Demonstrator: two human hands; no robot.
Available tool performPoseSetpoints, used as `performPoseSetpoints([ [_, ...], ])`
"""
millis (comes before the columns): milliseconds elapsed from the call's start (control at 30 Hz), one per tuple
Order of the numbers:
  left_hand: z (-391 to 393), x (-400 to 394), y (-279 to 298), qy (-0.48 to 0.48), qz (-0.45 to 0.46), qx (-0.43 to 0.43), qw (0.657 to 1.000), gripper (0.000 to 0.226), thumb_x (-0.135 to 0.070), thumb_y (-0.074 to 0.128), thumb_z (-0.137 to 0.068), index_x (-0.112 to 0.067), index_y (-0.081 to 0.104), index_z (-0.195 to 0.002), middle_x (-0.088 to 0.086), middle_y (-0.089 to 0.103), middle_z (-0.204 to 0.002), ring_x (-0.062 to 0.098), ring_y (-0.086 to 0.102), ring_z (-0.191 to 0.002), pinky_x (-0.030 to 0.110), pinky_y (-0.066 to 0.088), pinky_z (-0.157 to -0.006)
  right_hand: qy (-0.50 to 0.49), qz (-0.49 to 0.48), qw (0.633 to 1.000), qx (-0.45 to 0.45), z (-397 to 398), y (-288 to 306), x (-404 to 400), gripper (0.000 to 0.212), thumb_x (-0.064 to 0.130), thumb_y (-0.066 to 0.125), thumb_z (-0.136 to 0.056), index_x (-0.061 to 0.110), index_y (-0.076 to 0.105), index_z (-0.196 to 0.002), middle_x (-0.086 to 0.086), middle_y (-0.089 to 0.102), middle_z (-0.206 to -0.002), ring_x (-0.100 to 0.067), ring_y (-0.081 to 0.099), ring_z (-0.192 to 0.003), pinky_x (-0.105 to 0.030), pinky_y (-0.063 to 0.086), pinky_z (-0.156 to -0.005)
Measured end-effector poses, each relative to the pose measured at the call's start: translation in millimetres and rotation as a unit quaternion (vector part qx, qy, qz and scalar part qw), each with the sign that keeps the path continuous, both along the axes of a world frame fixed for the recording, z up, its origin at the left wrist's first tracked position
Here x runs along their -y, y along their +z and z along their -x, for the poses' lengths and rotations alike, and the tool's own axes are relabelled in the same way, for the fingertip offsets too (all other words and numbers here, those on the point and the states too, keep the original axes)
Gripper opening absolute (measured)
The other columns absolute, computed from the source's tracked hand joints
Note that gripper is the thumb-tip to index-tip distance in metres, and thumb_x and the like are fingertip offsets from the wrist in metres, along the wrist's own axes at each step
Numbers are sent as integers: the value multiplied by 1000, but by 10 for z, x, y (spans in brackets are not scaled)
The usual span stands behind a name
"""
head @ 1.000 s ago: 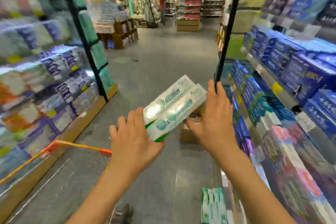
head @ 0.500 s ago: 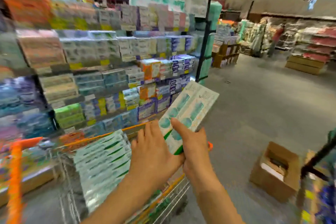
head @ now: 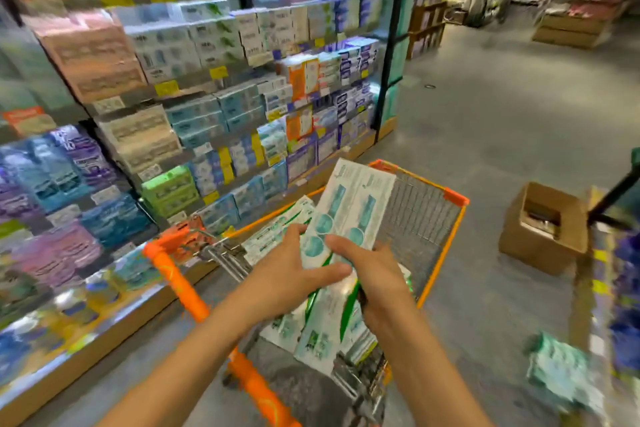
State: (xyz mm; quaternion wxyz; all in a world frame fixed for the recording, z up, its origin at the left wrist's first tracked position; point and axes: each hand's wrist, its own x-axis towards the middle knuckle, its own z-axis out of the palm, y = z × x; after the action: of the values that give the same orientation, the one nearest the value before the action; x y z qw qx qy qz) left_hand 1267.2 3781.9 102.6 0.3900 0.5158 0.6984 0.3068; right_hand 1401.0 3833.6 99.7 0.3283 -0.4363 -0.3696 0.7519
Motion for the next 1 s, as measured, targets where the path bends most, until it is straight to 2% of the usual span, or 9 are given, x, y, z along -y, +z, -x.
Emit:
performPoseSetpoints([
  [67, 6, -47, -127, -16, 0, 31, 999, 97, -74, 70, -56, -31, 33, -135, -19, 52, -123, 1, 58, -102, 30, 52, -85, -12, -3, 1000, 3, -10, -103, 24, 31, 13, 71, -82, 27, 44, -80, 13, 53, -71, 3, 56, -46, -17, 49, -43],
  [200, -59, -74, -279, -28, -8, 94, 995, 52, -42, 71, -79, -38, 36, -118, -24, 53, -112, -25, 53, -75, 1, 42, -61, -51, -10, 998, 34, 61, -345, 27, 43, 17, 75, -78, 18, 57, -116, -4, 71, -100, -22, 70, -86, -41, 58, -75],
  [267, -56, -111, -319, -33, -5, 113, 993, 44, -32, 67, -83, -33, 39, -117, -18, 57, -110, -24, 55, -75, 1, 42, -59, -67, 0, 997, 39, 79, -360, 23, 44, 16, 75, -78, 17, 56, -117, -5, 71, -102, -22, 71, -87, -40, 59, -75],
  [367, -90, -273, -387, -41, -11, 117, 992, 50, -43, 65, -78, -29, 44, -121, -18, 61, -106, -16, 60, -80, 4, 45, -61, -68, 8, 997, 35, 9, -403, -132, 52, 20, 79, -75, 17, 53, -120, -5, 70, -106, -23, 70, -90, -43, 58, -78],
  [567, -288, -825, -492, -19, -39, 123, 991, 66, -64, 67, -66, -36, 44, -122, -20, 64, -107, -11, 62, -88, 16, 53, -75, -73, -7, 996, 55, -138, -510, -744, 137, 57, 91, -27, 20, 30, -145, -7, 50, -139, -29, 56, -119, -49, 51, -91],
  [633, -423, -1125, -584, -12, -34, 148, 988, 55, -53, 71, -76, -39, 43, -121, -21, 64, -106, -8, 63, -89, 21, 55, -77, -63, 6, 997, 47, -283, -550, -1061, 123, 47, 92, -39, 18, 33, -143, -9, 56, -132, -29, 62, -110, -47, 55, -84],
  [700, -611, -1497, -701, -2, -32, 168, 985, 57, -50, 69, -78, -35, 43, -126, -16, 65, -112, -1, 65, -95, 30, 56, -80, -53, 6, 998, 36, -511, -636, -1477, 73, 23, 83, -68, 14, 48, -132, -10, 68, -113, -27, 69, -94, -41, 58, -73],
  [767, -837, -1882, -841, 35, -39, 180, 982, 58, -49, 68, -75, -32, 45, -126, -13, 66, -113, 3, 66, -96, 33, 56, -81, -15, -1, 999, 34, -723, -747, -1954, 47, 11, 73, -78, 12, 57, -122, -10, 72, -103, -27, 71, -87, -38, 59, -68],
  [1000, -1503, -2872, -1070, 164, -5, 205, 965, 46, -49, 67, -74, -42, 47, -114, -18, 67, -103, -2, 67, -85, 21, 55, -69, 92, 26, 994, 52, -1185, -1002, -3174, 37, 4, 70, -79, 9, 62, -114, -12, 73, -99, -30, 71, -86, -42, 59, -73],
])
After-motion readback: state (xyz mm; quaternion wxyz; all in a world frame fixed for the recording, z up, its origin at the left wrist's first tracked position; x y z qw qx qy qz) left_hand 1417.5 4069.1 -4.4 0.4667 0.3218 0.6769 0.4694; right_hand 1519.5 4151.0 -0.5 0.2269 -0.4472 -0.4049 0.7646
